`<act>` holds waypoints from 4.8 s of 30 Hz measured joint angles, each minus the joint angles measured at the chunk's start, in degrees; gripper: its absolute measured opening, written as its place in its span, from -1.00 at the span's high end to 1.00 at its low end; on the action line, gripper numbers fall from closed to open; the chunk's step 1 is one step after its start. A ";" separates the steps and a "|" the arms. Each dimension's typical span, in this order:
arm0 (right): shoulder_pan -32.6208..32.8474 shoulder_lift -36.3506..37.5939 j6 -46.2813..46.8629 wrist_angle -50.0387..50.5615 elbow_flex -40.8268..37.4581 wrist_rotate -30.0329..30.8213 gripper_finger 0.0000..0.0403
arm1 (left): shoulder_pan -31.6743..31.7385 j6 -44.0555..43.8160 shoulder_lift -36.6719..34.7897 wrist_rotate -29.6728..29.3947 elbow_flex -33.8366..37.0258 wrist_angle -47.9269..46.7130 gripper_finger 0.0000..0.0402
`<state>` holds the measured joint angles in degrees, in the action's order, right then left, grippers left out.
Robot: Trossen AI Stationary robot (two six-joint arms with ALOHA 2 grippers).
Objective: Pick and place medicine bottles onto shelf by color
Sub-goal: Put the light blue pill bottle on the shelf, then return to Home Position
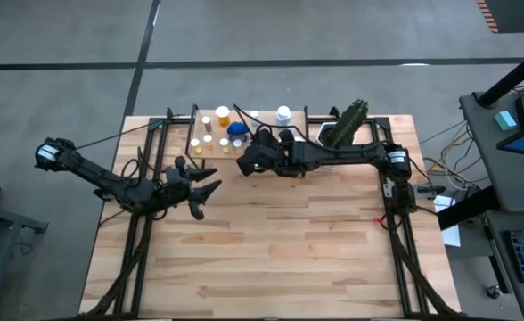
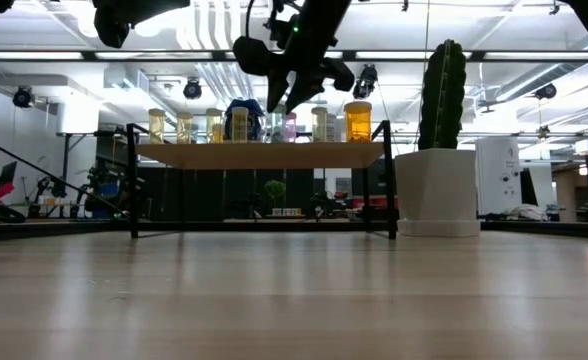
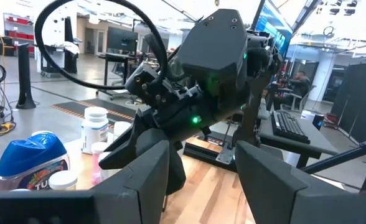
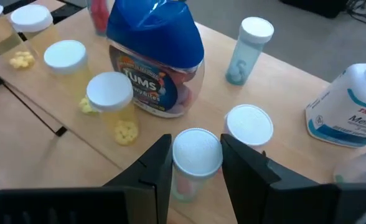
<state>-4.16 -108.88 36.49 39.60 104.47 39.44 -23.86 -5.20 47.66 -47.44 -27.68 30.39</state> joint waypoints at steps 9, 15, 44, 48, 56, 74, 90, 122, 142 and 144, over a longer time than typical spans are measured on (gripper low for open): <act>0.00 0.00 -0.02 -1.17 0.02 1.13 0.25 | 0.00 -0.02 -0.02 0.00 0.00 0.00 0.16; 0.00 0.13 -0.31 -1.17 0.02 1.16 0.11 | 0.00 0.03 -0.02 0.00 0.00 0.00 0.16; 20.34 30.65 -18.44 2.20 -9.02 3.26 0.07 | -1.02 1.34 -19.25 20.22 -21.53 -52.48 0.97; 27.15 35.92 -20.43 0.37 -20.87 23.46 0.07 | -1.01 2.93 -25.58 20.11 -17.67 -51.64 0.97; 35.38 45.96 3.00 0.56 -42.44 40.70 0.07 | -0.98 2.61 -38.16 12.68 -4.05 -49.95 1.00; 27.45 70.12 -42.60 -28.11 -54.36 -5.36 0.07 | -0.96 2.63 -45.15 -3.41 8.42 -45.88 1.00; 23.26 81.87 -37.47 -35.51 -66.90 -15.48 0.11 | -0.98 2.62 -39.22 -3.25 10.68 -45.90 1.00; 1.72 94.93 -36.89 -50.93 -94.91 -25.74 0.10 | -0.96 2.61 -34.01 -3.07 22.12 -45.28 1.00; 0.42 108.87 -30.50 -51.74 -103.78 -19.89 0.10 | -0.98 2.61 -33.18 -2.86 22.10 -45.31 1.00; 0.42 108.87 -30.51 -51.98 -103.79 -19.89 0.10 | -0.98 2.61 -33.03 -2.85 22.12 -45.31 1.00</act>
<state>-3.75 -0.01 5.98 -12.37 0.68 19.55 -24.84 -2.59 14.63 -50.29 -5.56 -14.92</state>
